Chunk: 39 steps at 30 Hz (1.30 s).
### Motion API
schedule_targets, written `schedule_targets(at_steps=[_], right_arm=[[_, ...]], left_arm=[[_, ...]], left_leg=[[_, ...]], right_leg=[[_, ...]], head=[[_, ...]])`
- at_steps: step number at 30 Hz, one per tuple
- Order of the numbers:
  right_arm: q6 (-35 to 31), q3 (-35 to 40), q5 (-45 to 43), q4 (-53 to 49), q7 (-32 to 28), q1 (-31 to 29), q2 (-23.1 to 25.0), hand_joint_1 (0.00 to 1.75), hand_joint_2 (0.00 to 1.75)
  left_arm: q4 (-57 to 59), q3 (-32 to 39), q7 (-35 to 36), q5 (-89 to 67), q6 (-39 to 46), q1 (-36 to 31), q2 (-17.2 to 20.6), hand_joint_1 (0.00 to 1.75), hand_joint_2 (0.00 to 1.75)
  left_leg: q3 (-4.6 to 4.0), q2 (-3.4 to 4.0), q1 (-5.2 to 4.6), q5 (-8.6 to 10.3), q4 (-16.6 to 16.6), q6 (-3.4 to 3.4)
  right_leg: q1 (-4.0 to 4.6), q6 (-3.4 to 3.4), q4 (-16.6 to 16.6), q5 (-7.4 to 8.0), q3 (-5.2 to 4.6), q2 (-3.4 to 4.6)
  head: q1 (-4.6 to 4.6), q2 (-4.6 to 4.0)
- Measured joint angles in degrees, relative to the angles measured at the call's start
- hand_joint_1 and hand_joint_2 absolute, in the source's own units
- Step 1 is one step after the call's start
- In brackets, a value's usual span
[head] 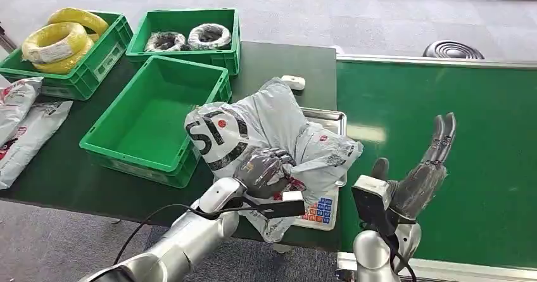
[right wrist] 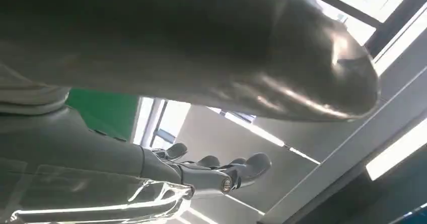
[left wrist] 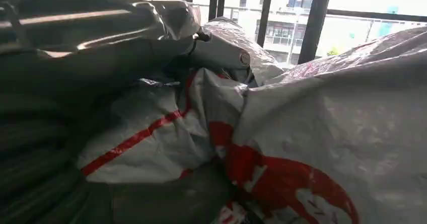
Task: Moved the parcel from conveyor to table for the left to box.
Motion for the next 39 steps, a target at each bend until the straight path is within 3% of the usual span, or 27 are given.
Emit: schedule_targets(at_steps=[14,21,24,28,30,33,39], right_arm=[[0.00,-0.11,-0.61,0.02,-1.03,0.70,0.00,0.00,0.00],[0.00,-0.68,-1.03,0.15,-2.18,0.70,0.07,0.00,0.00],[0.00,-1.01,-1.03,0.15,-2.25,0.70,0.07,0.00,0.00],[0.00,-1.44,-1.05,0.15,-3.43,0.86,0.28,0.00,0.00],[0.00,-1.73,-1.25,0.15,-4.02,1.36,0.55,0.00,0.00],[0.00,-2.03,-1.68,0.17,-4.48,1.42,0.77,0.00,0.00],[0.00,-2.58,-1.64,0.96,-5.97,1.03,1.81,0.00,0.00]], left_arm=[[-2.10,6.01,-9.62,15.05,-6.26,0.08,0.26,1.71,1.75],[-19.76,13.10,-14.16,41.67,-15.08,4.48,2.99,1.69,1.75],[-26.61,15.48,-13.92,44.54,-15.91,5.66,4.11,1.66,1.75],[-33.60,18.23,-15.87,50.32,-12.67,8.20,4.81,1.55,1.75],[-38.00,20.19,-15.93,52.34,-10.91,9.61,5.11,1.41,1.75],[-42.64,22.86,-15.91,53.29,-7.25,11.01,5.44,1.40,1.75],[-41.39,26.79,-12.35,39.19,11.73,8.63,5.92,1.47,1.75]], left_leg=[[0.00,0.01,0.00,0.00,0.00,0.00],[-0.09,0.03,0.01,0.00,0.00,0.00],[-0.13,0.02,0.02,0.00,-0.01,0.00],[-0.16,0.09,0.02,0.00,-0.01,-0.01],[-0.17,0.07,0.02,-0.01,-0.01,-0.01],[-0.20,0.06,0.02,-0.01,-0.01,-0.01],[-0.19,0.02,0.02,0.03,-0.01,0.00]], right_leg=[[0.00,0.00,0.01,0.00,-0.01,0.00],[0.02,0.00,0.02,0.00,-0.12,0.01],[0.02,0.00,0.02,-0.01,-0.12,0.00],[0.02,0.00,0.02,-0.01,-0.18,0.05],[0.02,0.00,0.02,-0.01,-0.20,0.05],[0.02,0.00,0.02,-0.01,-0.20,0.03],[0.03,-0.01,0.02,-0.01,-0.19,0.00]], head=[[0.00,0.00],[-0.04,0.00],[-0.02,0.00],[0.00,0.00],[-0.02,0.00],[-0.02,0.00],[-0.02,0.00]])
